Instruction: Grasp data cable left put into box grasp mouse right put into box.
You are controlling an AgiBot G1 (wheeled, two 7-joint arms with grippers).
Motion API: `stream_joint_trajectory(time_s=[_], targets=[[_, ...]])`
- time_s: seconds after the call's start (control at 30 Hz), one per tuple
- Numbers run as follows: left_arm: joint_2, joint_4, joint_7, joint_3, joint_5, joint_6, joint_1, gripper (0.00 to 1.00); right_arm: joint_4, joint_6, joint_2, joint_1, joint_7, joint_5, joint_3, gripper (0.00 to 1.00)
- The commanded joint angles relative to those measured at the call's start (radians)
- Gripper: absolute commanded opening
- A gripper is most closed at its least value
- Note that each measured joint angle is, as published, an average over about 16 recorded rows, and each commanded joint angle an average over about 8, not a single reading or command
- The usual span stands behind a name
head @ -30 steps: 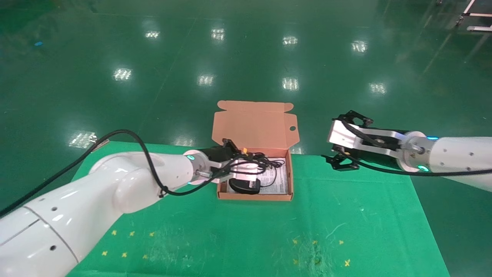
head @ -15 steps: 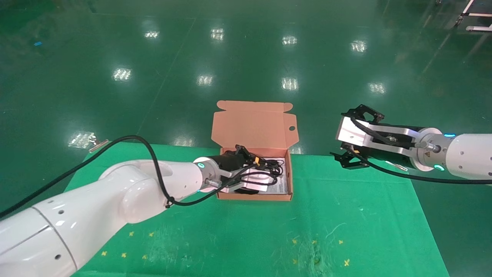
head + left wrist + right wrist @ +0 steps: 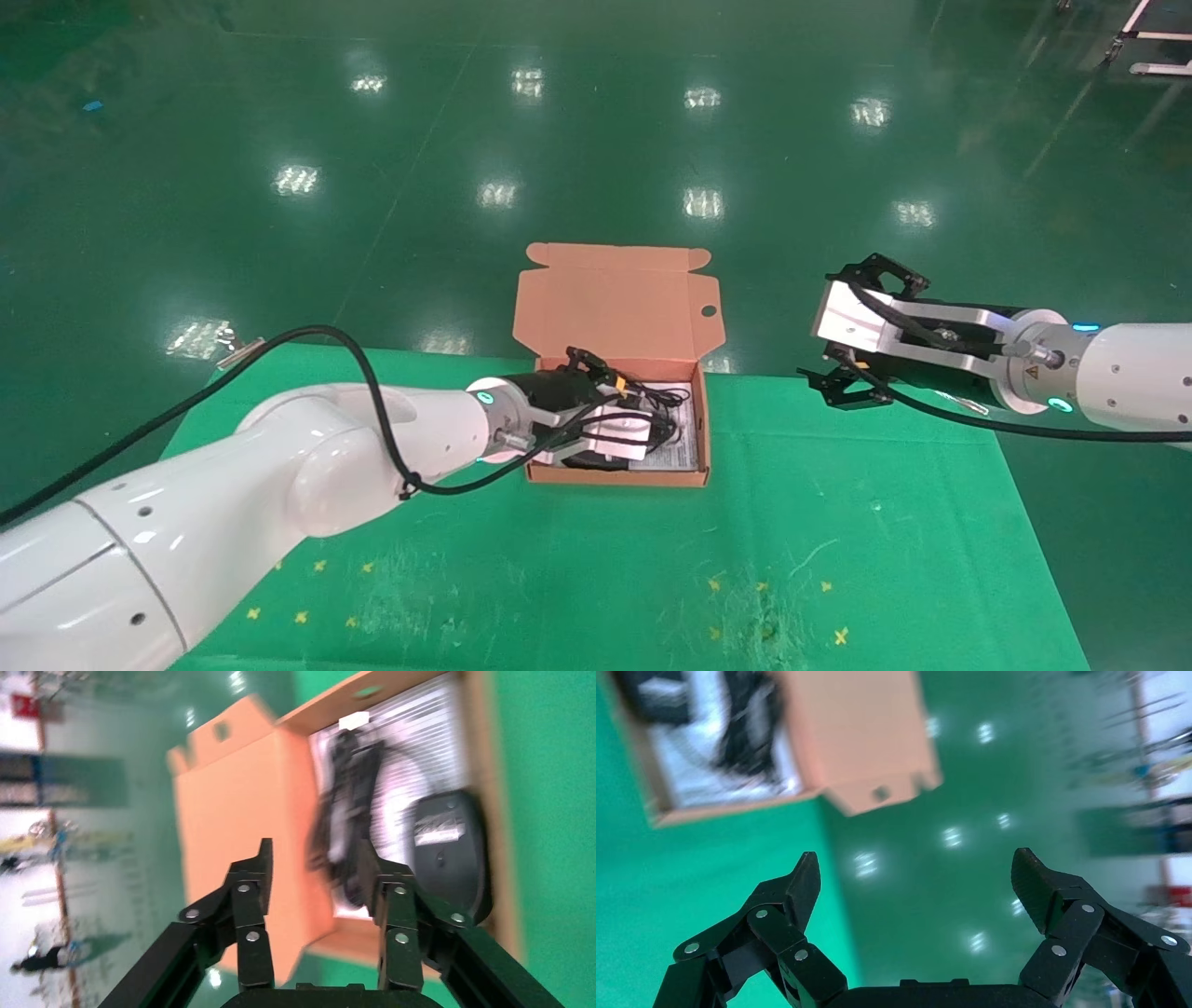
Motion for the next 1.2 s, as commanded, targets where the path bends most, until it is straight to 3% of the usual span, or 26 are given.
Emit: stream_joint_trajectory(time_s=[0.03,0.3,0.5,1.2], targets=[[-0.012,-0.011,-0.005,-0.003,-0.004,0.001,-0.008,1.0,0.0,0.002,-0.001,0.0,-0.001,0.002,0.001,1.0],[-0.026,0.042,-0.071,-0.051,0.018,-0.016,-0.123,1.0,0.039,-0.016,0.009,0.069,-0.022,-0.076,0.002,1.0],[-0.047,0.041,-0.078,-0.098,-0.028,0.026,-0.122,1.0,0.047,-0.062,0.012,0.072,-0.033,-0.085,0.018,1.0],[-0.318,-0.17,-0.038,-0.456,-0.525,0.435,0.124,1.0,0.072,-0.401,0.053,-0.187,-0.074,0.31,0.379,1.0]])
